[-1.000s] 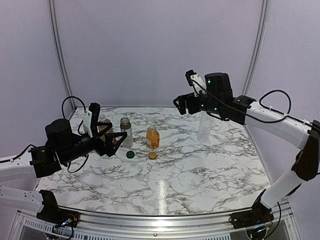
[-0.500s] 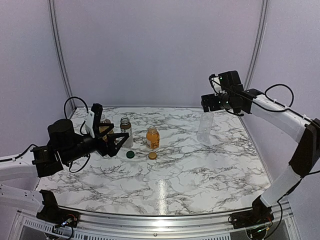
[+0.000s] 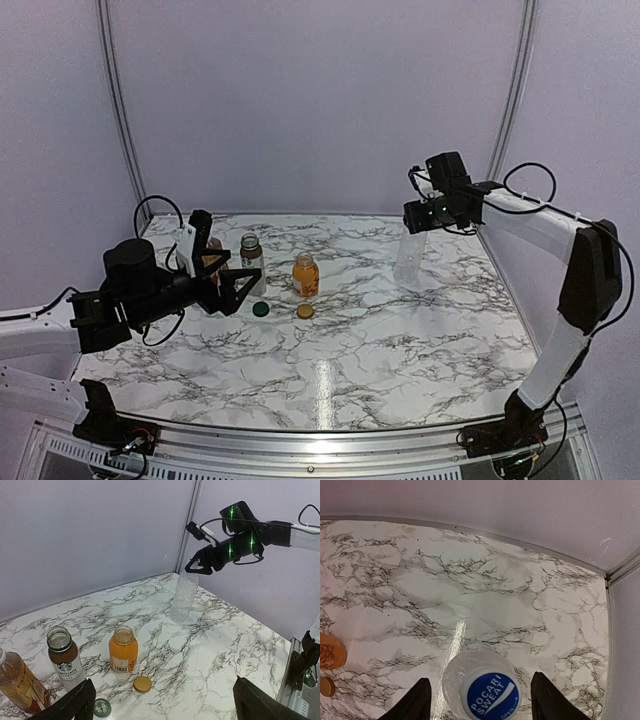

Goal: Unscrew the bottle caps
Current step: Pick up the plastic bottle from the center of the board, then pass from the right arm to the left

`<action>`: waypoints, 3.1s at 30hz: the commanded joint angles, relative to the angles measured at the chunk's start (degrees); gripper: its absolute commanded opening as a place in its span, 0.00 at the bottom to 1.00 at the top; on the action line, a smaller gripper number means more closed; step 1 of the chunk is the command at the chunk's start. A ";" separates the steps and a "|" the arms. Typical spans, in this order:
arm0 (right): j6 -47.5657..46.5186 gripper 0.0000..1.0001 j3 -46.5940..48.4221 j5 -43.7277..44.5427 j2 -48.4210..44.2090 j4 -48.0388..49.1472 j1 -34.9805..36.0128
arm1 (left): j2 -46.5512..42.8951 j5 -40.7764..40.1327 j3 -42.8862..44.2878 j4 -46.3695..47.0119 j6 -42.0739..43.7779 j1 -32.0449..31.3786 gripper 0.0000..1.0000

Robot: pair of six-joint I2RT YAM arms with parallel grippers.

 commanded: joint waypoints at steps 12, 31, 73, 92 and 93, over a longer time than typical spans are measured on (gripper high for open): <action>-1.25 0.23 4.56 -3.24 1.31 -0.47 -1.06 | 0.20 -0.26 1.89 1.95 1.33 0.25 0.99; -0.44 0.09 -4.91 -19.04 -18.68 -3.92 4.52 | 6.68 8.92 7.93 -4.94 0.50 -1.19 0.99; 7.93 0.00 -7.94 -49.36 -23.22 4.82 17.90 | 23.15 11.62 23.15 -9.14 16.54 -9.58 0.99; 9.34 0.00 -8.27 -54.36 -20.27 10.25 18.09 | 27.72 11.12 25.97 -5.07 14.88 -9.58 0.75; 9.32 0.00 -8.27 -54.52 -20.18 10.43 18.06 | 27.77 11.11 25.90 -5.02 14.78 -9.58 0.73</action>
